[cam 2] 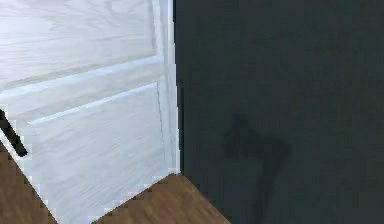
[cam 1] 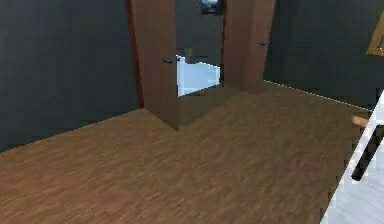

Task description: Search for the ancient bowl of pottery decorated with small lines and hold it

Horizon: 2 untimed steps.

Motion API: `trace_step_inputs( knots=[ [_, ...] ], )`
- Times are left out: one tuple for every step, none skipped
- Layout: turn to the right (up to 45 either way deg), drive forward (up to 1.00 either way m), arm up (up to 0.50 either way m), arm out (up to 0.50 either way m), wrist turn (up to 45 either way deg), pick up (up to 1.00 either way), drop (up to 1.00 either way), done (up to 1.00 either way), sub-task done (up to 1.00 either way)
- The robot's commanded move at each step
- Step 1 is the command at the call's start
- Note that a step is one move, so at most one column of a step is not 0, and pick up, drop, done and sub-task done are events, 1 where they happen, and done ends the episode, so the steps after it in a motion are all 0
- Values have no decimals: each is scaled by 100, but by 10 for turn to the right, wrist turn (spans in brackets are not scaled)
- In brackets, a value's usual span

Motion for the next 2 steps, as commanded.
trace_step_inputs(
  knots=[
    [0,80,0,0,0,0,0,0,0],
    [-450,0,0,0,0,0,0,0,0]
  ],
)
